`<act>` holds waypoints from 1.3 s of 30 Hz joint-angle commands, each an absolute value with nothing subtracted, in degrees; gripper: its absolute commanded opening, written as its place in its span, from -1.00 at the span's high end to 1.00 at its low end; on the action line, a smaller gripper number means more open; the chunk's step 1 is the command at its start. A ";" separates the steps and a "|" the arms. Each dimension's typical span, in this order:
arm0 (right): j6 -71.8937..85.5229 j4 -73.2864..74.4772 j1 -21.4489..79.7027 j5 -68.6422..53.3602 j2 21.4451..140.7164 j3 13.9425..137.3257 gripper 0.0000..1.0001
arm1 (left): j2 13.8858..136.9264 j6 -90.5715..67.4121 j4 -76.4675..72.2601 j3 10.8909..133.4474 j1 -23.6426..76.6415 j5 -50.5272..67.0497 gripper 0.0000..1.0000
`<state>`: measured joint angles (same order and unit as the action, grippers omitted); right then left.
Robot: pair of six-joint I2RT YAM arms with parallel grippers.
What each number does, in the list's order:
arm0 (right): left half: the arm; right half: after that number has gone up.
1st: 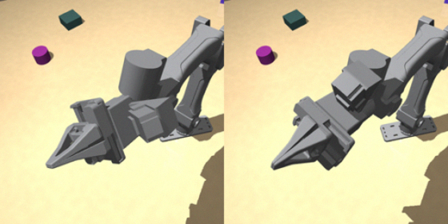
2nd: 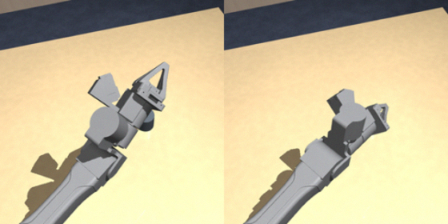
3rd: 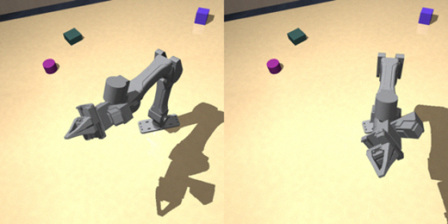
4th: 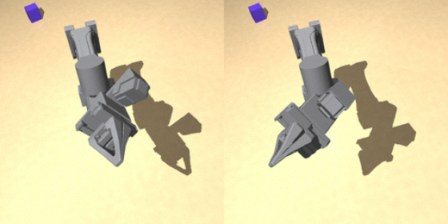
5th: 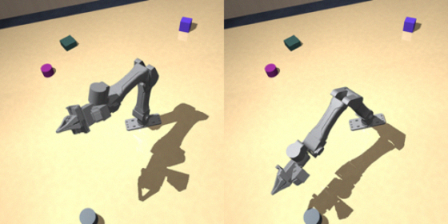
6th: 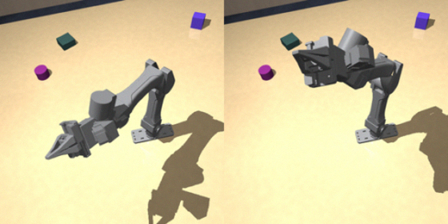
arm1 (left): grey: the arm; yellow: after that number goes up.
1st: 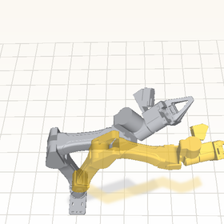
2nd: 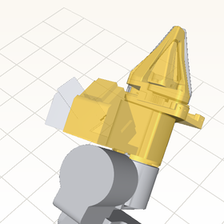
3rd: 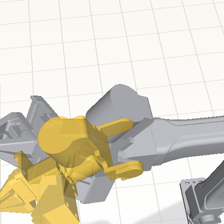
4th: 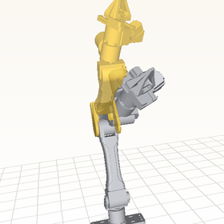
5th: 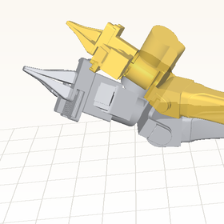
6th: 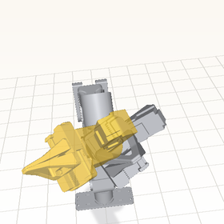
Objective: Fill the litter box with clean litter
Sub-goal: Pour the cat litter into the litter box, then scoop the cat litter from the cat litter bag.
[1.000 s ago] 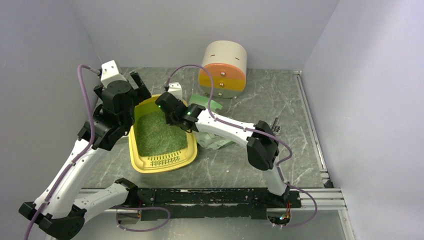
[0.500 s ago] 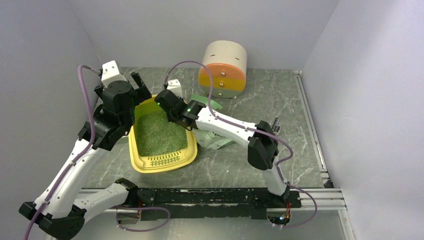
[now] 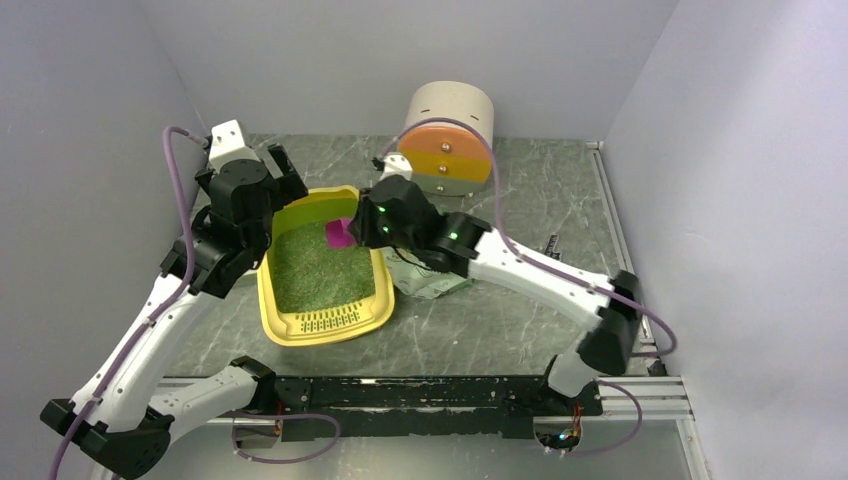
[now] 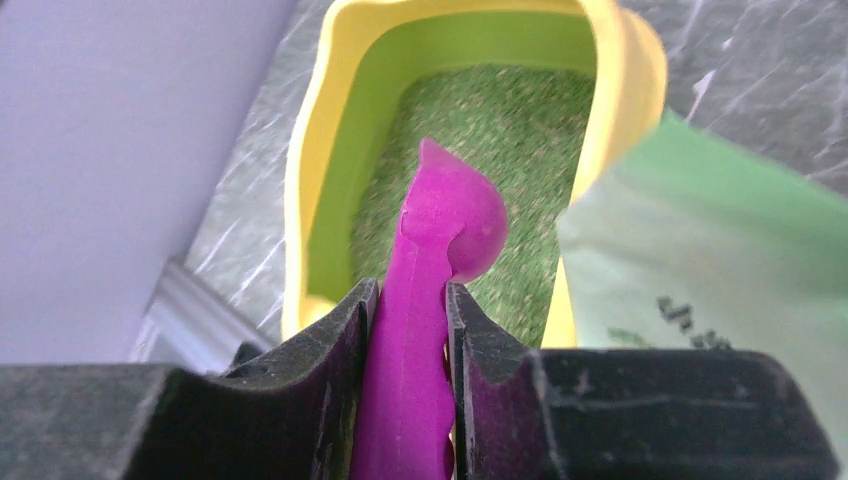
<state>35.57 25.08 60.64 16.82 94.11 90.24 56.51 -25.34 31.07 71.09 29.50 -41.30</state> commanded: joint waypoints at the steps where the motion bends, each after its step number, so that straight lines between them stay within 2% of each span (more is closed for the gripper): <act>1: 39.17 21.23 60.47 8.89 84.11 81.32 1.00 | 57.19 -25.15 28.79 72.32 29.97 -38.96 -0.94; 4: 40.73 21.84 60.07 6.45 76.71 74.96 1.00 | 57.72 -24.54 28.01 72.18 29.97 -36.94 -0.94; 11: 45.02 27.98 59.07 9.50 59.97 65.98 1.00 | 59.23 -21.24 24.40 71.23 29.97 -27.17 -0.94; 17: 47.14 39.36 59.06 18.67 51.05 67.92 1.00 | 61.36 -19.69 21.74 70.30 29.97 -15.99 -0.94; 27: 51.59 56.20 58.95 35.88 48.46 77.20 1.00 | 68.50 -18.56 21.47 71.76 29.97 1.22 -0.84; 33: 51.70 62.87 59.03 41.29 54.48 81.99 1.00 | 70.04 -18.92 20.71 71.44 29.97 4.49 -0.80; 39: 50.44 63.52 59.03 41.56 56.56 82.92 1.00 | 70.57 -18.01 20.68 71.27 29.97 5.85 -0.79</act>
